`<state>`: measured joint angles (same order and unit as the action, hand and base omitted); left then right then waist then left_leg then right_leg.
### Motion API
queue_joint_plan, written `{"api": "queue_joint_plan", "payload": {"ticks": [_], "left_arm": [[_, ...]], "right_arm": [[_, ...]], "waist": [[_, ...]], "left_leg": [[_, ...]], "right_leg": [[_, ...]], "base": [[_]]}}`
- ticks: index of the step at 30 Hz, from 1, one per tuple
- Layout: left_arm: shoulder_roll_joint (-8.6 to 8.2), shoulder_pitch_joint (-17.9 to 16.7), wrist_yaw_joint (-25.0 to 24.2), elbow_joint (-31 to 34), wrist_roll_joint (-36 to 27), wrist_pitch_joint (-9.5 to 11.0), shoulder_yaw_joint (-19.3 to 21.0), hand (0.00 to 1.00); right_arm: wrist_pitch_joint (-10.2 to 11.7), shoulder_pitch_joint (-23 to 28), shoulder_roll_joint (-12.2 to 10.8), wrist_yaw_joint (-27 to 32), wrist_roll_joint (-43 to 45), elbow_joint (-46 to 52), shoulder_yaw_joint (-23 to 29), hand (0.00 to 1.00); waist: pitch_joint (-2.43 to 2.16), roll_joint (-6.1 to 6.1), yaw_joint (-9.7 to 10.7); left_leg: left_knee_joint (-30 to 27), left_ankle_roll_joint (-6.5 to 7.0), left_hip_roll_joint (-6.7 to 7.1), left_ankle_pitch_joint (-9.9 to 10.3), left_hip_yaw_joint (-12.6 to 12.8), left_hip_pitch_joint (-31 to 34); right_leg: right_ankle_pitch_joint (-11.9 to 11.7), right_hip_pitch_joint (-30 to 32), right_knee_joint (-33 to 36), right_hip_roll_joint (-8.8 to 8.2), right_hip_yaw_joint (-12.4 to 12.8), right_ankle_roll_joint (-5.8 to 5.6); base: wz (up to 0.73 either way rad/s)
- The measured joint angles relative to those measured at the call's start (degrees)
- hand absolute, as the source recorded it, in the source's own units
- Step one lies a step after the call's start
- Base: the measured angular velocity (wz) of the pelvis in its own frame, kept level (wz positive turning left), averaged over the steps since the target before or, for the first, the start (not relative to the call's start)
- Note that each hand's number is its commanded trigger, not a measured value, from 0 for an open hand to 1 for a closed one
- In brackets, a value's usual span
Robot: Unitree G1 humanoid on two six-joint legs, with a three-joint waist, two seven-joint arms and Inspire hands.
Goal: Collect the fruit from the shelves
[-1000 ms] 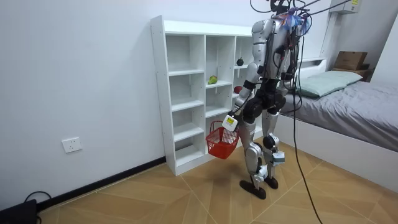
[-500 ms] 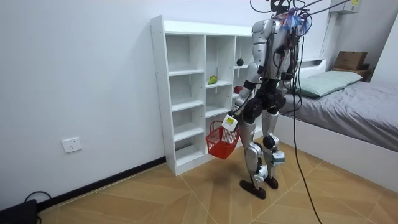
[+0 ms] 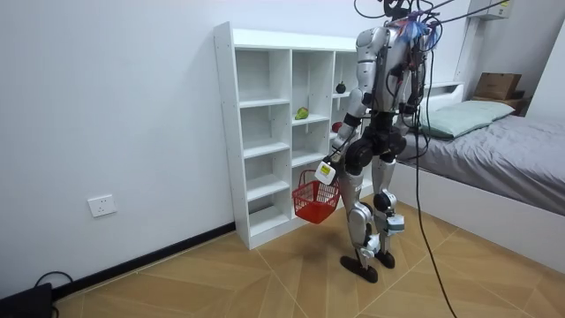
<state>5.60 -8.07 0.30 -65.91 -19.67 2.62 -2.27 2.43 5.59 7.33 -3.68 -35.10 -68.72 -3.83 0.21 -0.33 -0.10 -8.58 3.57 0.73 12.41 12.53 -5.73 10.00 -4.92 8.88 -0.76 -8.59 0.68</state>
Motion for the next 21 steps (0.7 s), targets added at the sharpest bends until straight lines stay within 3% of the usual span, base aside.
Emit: {"api": "queue_joint_plan", "payload": {"ticks": [7,14,21], "left_arm": [[0.16,-0.09,-1.22,-0.12,0.5,0.67,2.06,1.0],[0.07,-0.28,-1.26,-0.05,0.19,2.06,2.07,1.0],[0.21,-0.25,-1.03,0.1,0.2,2.38,1.96,1.0]], "right_arm": [[2.63,-0.1,0.23,0.38,-0.97,4.77,6.38,0.0],[3.19,0.73,0.19,2.29,-0.87,13.33,6.64,0.0],[4.52,3.25,0.12,6.1,0.56,31.05,3.7,0.0]], "waist": [[0.12,-0.34,1.02],[-0.09,-0.3,1.36],[-0.05,-0.29,1.16]], "left_leg": [[0.27,0.0,-0.03,0.0,0.42,0.01],[0.66,0.0,-0.09,0.0,1.3,-0.02],[0.76,0.0,-0.1,-0.01,1.6,0.09]], "right_leg": [[0.0,0.11,-0.06,0.0,-0.05,0.0],[-0.03,0.23,-0.01,0.06,0.64,-0.01],[-0.03,1.12,0.06,0.14,1.27,0.0]], "base": [[-0.01],[-0.07],[-0.03]]}}
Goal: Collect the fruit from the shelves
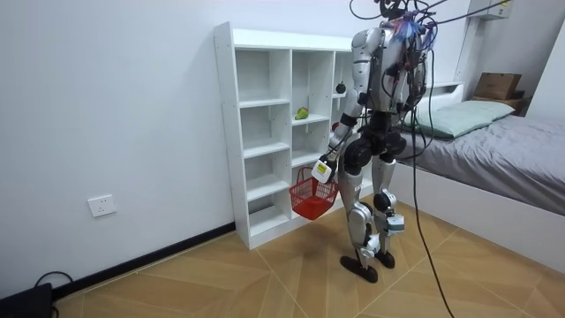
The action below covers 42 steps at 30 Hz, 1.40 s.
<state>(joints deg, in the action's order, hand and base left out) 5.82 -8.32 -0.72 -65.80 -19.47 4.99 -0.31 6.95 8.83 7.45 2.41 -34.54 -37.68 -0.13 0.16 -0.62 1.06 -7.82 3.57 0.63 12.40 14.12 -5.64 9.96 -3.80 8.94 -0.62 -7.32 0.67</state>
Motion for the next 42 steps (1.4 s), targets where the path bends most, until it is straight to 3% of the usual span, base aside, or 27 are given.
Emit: {"api": "queue_joint_plan", "payload": {"ticks": [7,17,22,26,31,37,42], "left_arm": [[0.14,0.14,-1.4,0.63,0.06,0.01,-0.01,1.0],[0.47,-0.37,-3.42,1.14,-0.07,0.05,-0.45,1.0],[0.56,-0.5,-3.55,1.42,-0.02,0.05,-1.25,1.0],[0.36,-0.49,-3.92,1.4,0.33,0.02,-1.69,1.0],[0.15,-0.67,-3.96,1.51,0.47,-0.19,-1.56,1.0],[0.07,-1.63,-4.82,1.42,1.63,-0.37,-0.25,1.0],[0.07,-1.77,-5.39,0.99,1.45,-0.4,0.38,1.0]], "right_arm": [[0.14,1.42,-0.02,1.38,2.47,10.33,-3.58,0.0],[-0.09,1.31,0.07,1.8,3.34,19.08,-3.55,0.0],[0.0,1.2,1.74,1.82,3.54,27.63,-3.54,0.0],[0.02,1.25,1.78,2.02,4.52,31.39,-3.37,0.0],[-1.06,1.18,1.73,3.32,9.1,33.0,-3.06,0.0],[-5.19,1.21,1.72,4.74,9.15,36.39,-2.85,0.0],[-7.39,1.21,1.72,5.09,10.24,38.03,-2.27,0.0]], "waist": [[-0.07,-0.27,0.0],[-0.07,-0.31,0.14],[-0.02,-0.17,0.13],[0.06,0.02,0.09],[-0.06,0.23,-0.13],[-0.08,0.18,-0.1],[-0.04,0.12,0.11]], "left_leg": [[0.03,0.0,-0.01,0.0,0.02,0.02],[0.0,0.02,-0.03,-0.01,0.33,-0.02],[-0.02,0.02,-0.04,-0.01,0.49,-0.11],[0.01,0.02,-0.04,-0.01,0.62,-0.03],[0.02,0.02,-0.06,-0.02,0.98,0.1],[-0.03,0.03,-0.04,-0.04,0.98,0.25],[-0.04,0.03,-0.04,-0.04,1.0,0.49]], "right_leg": [[0.0,-0.01,0.13,-0.04,-0.15,0.0],[0.0,0.07,0.88,-0.08,0.1,-0.01],[0.0,-0.02,0.86,-0.04,0.26,-0.01],[0.0,0.14,0.86,-0.04,0.38,-0.02],[0.0,0.62,0.96,0.01,0.86,-0.01],[0.0,0.72,0.99,-0.02,0.83,-0.01],[0.0,0.99,1.07,-0.02,0.65,-0.02]], "base": [[0.0],[-0.01],[-0.02],[-0.01],[-0.04],[0.0],[0.0]]}}
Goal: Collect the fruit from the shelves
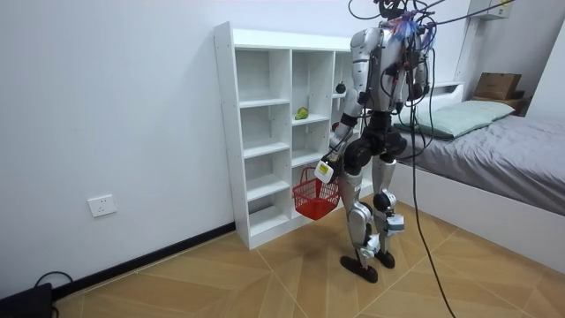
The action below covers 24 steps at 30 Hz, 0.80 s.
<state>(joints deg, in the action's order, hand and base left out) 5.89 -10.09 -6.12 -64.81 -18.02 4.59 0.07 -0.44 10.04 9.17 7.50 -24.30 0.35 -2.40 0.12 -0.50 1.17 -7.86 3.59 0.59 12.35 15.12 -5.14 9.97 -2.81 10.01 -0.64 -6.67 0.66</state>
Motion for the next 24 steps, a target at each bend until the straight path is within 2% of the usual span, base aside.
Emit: {"api": "queue_joint_plan", "payload": {"ticks": [2,4,6,13,16,24], "left_arm": [[-0.02,-0.02,-0.61,-0.11,-0.27,-0.02,0.55,1.0],[-0.05,-0.23,-1.19,-0.11,-0.2,-0.12,1.55,1.0],[-0.03,-0.35,-1.41,-0.1,-0.21,-0.31,2.11,1.0],[-0.08,-0.39,-1.91,-0.02,-0.39,-0.33,2.52,1.0],[-0.17,-0.41,-1.92,-0.02,-0.37,-0.46,2.8,1.0],[-0.19,-0.42,-1.96,-0.09,-0.31,-0.53,3.08,1.0]], "right_arm": [[-0.86,0.0,0.0,-0.01,0.37,0.61,0.28,0.0],[-2.75,0.0,0.0,-0.03,0.43,2.4,0.97,0.0],[-3.19,0.02,0.0,-0.02,0.63,2.64,1.23,0.0],[-3.66,0.02,0.0,-0.07,2.17,3.1,1.5,0.0],[-4.7,0.02,0.0,-0.17,2.15,3.87,1.79,0.0],[-4.72,0.2,0.01,-1.48,2.55,3.93,1.84,0.0]], "waist": [[0.0,-0.03,0.13],[0.0,0.0,0.14],[0.01,-0.02,0.15],[-0.02,0.03,0.13],[-0.03,0.12,0.07],[-0.02,0.13,0.15]], "left_leg": [[-0.01,0.0,0.0,0.0,0.0,0.13],[-0.2,0.04,-0.01,-0.02,0.02,0.84],[-0.51,0.04,-0.05,-0.02,0.0,1.04],[-0.74,0.08,-0.09,-0.04,0.03,1.7],[-0.74,0.08,-0.15,-0.04,0.02,1.75],[-0.75,0.07,-0.16,-0.04,0.42,1.67]], "right_leg": [[0.0,0.1,0.02,-0.01,-0.13,0.0],[0.0,0.92,0.45,-0.04,-0.17,0.0],[0.0,0.99,0.58,-0.11,-0.37,0.0],[0.0,1.67,0.84,-0.15,-0.56,0.0],[0.0,1.69,0.84,-0.14,-0.77,0.0],[0.0,1.8,0.86,-0.13,-0.63,0.01]], "base": [[0.0],[0.0],[0.02],[0.0],[0.0],[-0.01]]}}
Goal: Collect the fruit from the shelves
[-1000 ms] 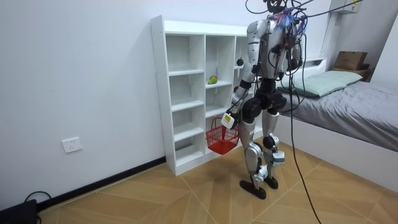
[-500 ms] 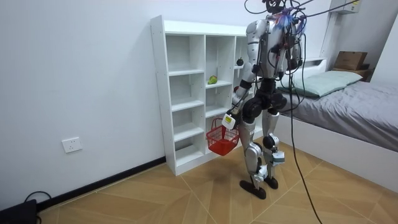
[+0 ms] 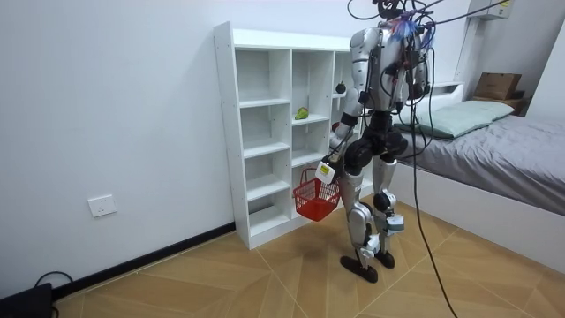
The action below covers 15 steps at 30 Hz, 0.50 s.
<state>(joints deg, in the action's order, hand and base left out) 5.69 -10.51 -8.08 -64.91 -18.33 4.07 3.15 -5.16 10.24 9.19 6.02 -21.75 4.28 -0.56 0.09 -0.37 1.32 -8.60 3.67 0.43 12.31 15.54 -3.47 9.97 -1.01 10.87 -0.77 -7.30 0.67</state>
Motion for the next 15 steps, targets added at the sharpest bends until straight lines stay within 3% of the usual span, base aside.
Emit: {"api": "queue_joint_plan", "payload": {"ticks": [8,15], "left_arm": [[0.15,1.16,0.41,-0.79,0.45,0.0,-0.1,1.0],[0.54,2.33,0.21,-1.17,0.59,-0.07,-0.29,1.0]], "right_arm": [[-0.01,0.08,0.04,-4.28,3.02,0.0,0.2,0.0],[-0.01,1.76,0.04,-8.15,6.73,0.98,0.15,0.0]], "waist": [[0.01,-0.33,0.16],[-0.37,-1.23,0.02]], "left_leg": [[0.11,-0.01,-0.21,0.0,1.4,0.27],[0.08,-0.02,-0.25,0.0,2.02,0.33]], "right_leg": [[0.0,1.3,0.84,0.2,1.15,0.01],[-0.03,1.55,0.85,0.29,2.15,0.06]], "base": [[-0.1],[-0.05]]}}
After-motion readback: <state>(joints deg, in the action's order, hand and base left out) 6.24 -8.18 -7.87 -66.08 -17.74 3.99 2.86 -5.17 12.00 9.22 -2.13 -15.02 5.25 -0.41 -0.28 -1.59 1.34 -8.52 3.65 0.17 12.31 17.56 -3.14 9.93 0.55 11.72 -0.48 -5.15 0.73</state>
